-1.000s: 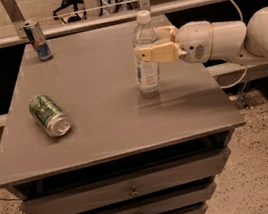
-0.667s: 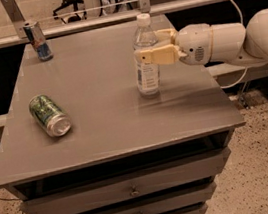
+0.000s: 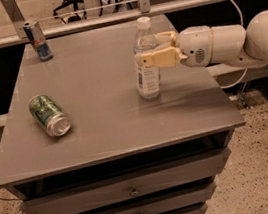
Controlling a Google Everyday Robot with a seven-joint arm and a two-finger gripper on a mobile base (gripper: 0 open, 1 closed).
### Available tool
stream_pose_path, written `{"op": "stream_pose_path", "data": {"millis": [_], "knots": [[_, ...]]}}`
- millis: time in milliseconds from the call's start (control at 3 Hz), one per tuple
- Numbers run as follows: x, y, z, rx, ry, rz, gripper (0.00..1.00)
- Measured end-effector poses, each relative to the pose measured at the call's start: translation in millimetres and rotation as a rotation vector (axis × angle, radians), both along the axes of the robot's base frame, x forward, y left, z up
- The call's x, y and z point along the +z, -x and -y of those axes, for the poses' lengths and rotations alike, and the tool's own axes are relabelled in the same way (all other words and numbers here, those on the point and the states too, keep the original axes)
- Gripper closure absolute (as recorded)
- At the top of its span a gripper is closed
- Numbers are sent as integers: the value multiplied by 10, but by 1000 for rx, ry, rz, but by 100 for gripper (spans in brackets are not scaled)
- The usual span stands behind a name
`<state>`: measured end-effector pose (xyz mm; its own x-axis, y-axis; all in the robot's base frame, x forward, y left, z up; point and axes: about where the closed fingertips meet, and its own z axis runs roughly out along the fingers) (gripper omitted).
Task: Place blue plastic bottle upright
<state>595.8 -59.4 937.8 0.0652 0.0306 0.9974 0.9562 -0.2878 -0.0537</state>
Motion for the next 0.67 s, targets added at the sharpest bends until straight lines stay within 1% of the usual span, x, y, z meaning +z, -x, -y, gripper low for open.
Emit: {"op": "stream_pose_path", "data": {"millis": [333, 667], "knots": [[-12, 15, 9, 2, 3, 0, 12], [-8, 41, 42, 2, 8, 0, 0]]}}
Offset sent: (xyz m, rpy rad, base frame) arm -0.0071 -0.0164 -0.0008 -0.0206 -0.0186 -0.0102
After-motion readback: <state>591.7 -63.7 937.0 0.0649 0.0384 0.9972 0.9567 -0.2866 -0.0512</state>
